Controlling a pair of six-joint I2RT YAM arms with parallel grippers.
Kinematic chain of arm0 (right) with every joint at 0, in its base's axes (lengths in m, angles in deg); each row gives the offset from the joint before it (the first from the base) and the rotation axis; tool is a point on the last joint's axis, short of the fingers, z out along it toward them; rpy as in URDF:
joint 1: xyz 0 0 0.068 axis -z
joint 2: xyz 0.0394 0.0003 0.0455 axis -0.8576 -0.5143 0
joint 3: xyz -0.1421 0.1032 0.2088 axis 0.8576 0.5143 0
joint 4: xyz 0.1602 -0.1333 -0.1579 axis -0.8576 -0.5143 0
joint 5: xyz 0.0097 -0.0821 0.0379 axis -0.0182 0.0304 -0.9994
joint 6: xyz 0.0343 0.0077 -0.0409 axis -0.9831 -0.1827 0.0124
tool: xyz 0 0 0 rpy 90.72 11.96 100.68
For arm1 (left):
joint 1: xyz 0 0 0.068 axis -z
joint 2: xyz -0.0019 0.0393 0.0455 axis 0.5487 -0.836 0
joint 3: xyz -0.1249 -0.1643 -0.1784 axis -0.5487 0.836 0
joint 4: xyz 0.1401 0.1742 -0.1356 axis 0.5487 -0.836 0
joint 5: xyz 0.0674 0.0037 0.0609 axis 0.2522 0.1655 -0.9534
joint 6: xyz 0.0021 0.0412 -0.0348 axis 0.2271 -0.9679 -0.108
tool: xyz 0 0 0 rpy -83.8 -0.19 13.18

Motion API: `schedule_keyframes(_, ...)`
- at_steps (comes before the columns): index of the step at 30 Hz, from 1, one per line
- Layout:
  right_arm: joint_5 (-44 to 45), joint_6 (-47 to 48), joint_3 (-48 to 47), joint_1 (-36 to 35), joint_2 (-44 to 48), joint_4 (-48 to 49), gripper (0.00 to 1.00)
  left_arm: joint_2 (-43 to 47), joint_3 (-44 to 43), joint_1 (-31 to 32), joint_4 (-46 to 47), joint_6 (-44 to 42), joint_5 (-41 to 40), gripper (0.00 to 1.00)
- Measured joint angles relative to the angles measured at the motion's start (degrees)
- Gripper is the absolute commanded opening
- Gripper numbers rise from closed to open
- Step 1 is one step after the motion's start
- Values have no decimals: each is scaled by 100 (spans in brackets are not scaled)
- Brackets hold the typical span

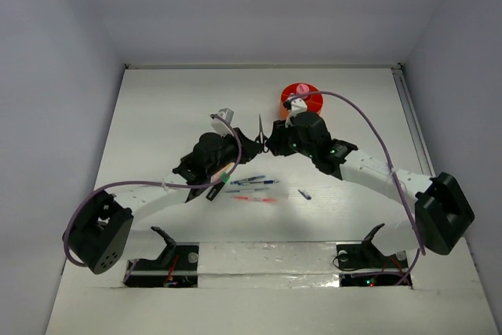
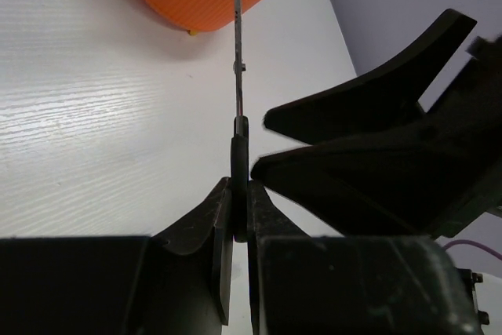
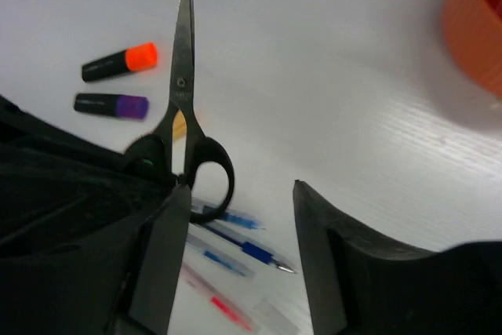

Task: Sort the stationery into containers
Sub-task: Place the scissors in the storage box.

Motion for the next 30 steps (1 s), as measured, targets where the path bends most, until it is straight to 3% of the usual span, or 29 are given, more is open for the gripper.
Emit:
schedule_keyframes(5, 116, 240, 173, 50, 542, -216, 70, 13, 4, 0, 9, -101, 42, 0)
schedule_keyframes(7, 50, 330, 284, 92, 868, -249, 77, 66, 22, 2, 2, -144, 94, 0)
schedule_keyframes(11, -431, 584, 310, 199, 1274, -164, 87, 254, 28, 2, 20, -214, 348, 0)
schedule_keyframes(16, -1154, 734, 328, 398, 1270, 125, 91, 487, 122, 2, 144, -221, 903, 0)
schedule_keyframes(24, -2166, 608, 466, 791, 1261, 592, 90, 590, 195, 2, 328, -173, 1574, 0)
schedule_keyframes(30, -2684, 271, 660, 804, 1200, 1198, 74, 592, 214, 2, 531, -68, 1902, 0)
